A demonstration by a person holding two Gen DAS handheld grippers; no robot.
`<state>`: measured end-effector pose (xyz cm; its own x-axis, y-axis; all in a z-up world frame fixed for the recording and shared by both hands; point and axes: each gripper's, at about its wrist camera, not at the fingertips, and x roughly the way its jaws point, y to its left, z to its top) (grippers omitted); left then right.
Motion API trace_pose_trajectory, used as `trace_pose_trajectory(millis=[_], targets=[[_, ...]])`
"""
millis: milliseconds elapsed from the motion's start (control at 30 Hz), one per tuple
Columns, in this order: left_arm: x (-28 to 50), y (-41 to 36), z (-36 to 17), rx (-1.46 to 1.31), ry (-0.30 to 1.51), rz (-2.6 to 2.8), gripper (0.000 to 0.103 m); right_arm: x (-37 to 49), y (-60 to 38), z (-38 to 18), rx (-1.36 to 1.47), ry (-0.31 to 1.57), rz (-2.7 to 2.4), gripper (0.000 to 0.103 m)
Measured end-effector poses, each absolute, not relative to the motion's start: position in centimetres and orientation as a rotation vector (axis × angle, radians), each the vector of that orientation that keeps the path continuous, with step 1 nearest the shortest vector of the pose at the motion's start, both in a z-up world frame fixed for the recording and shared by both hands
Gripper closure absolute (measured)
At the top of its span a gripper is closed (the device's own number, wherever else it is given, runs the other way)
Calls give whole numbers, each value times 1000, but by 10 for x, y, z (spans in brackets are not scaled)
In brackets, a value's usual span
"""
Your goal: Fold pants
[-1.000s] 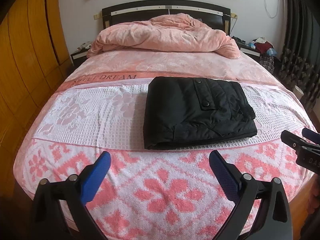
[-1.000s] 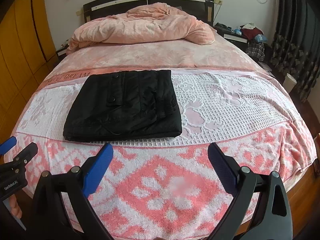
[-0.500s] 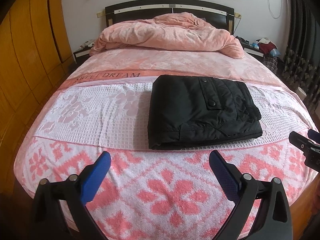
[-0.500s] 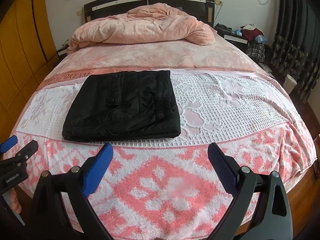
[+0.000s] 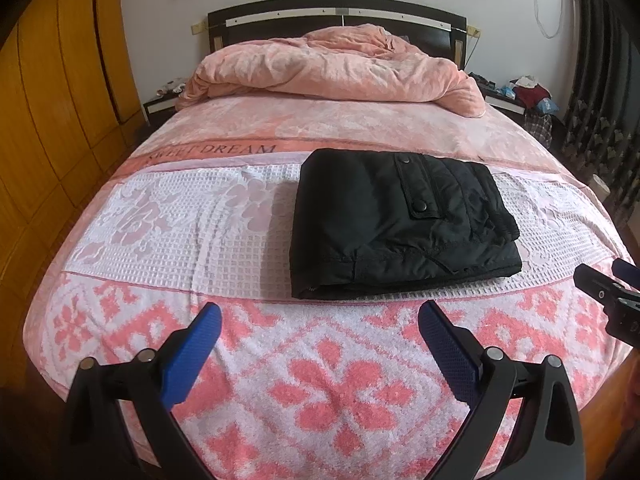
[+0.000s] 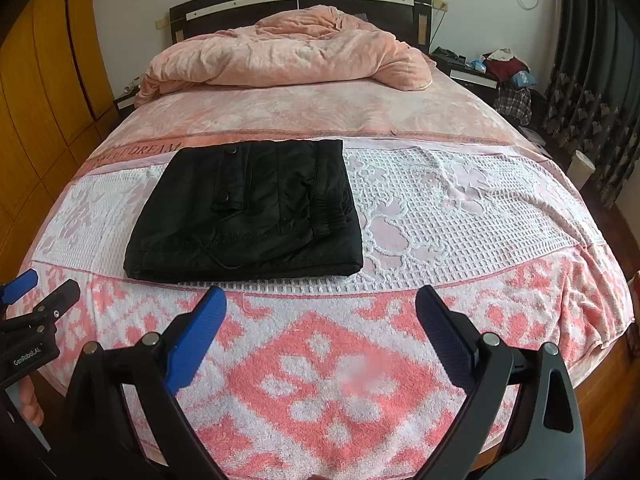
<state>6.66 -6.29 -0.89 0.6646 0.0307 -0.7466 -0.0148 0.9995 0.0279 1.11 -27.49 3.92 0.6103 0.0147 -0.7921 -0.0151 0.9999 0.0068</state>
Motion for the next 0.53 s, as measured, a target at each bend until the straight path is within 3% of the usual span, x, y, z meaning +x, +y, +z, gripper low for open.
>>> trace_pose_trajectory(millis=[533], targets=[[68,-66,-10,11,855,19,4,11,-275,39,0,912,18,8]])
